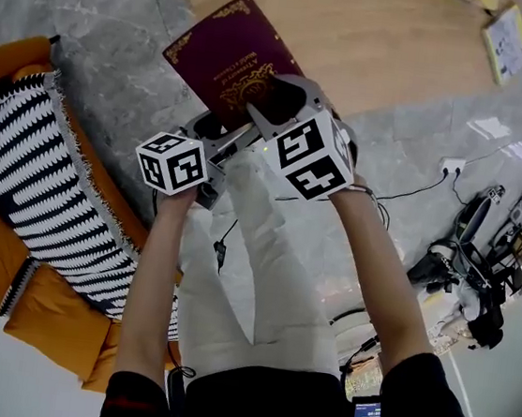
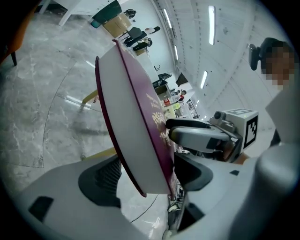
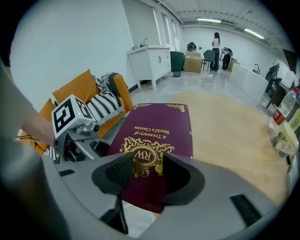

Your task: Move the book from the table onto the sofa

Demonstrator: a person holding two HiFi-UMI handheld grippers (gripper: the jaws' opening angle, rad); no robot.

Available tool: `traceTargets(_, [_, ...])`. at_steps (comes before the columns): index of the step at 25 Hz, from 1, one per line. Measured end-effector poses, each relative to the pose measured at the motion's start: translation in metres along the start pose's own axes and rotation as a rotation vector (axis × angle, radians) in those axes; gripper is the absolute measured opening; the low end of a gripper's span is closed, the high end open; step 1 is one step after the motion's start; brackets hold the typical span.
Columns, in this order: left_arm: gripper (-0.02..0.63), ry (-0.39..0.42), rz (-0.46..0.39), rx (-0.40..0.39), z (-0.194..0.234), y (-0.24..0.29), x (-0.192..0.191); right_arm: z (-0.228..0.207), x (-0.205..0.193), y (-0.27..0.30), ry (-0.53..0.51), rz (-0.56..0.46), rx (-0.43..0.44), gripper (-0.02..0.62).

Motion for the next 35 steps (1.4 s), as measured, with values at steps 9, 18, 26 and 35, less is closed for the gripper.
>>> traceTargets(9, [0.35,-0.081,0.015,-0.045,0.008,0.0,-0.005,0.015,0.002,0.004,0.004,0.009,0.058,0.204])
traceTargets(18, [0.347,-0.133,0.04,-0.068,0.01,-0.004,-0.009,0.02,0.004,0.004,0.017,0.003,0.071,0.187])
traceTargets(26, [0.295,-0.151,-0.014,-0.084,0.003,-0.01,-0.001,0.033,0.012,0.0,-0.004,-0.061,0.027,0.103])
traceTargets(35, [0.255,-0.124,-0.082,-0.063,-0.011,-0.027,0.018,0.031,0.016,-0.016,0.013,-0.092,-0.014,0.061])
Point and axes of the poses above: the fingertips, and each gripper's own axes: y forward along the fingers, z to its left, x out of its top, the point moved 6 cm from there along -y, backward along the fingers, and after that the axes turned 12 degrees about -z, right-handed, at the moved point
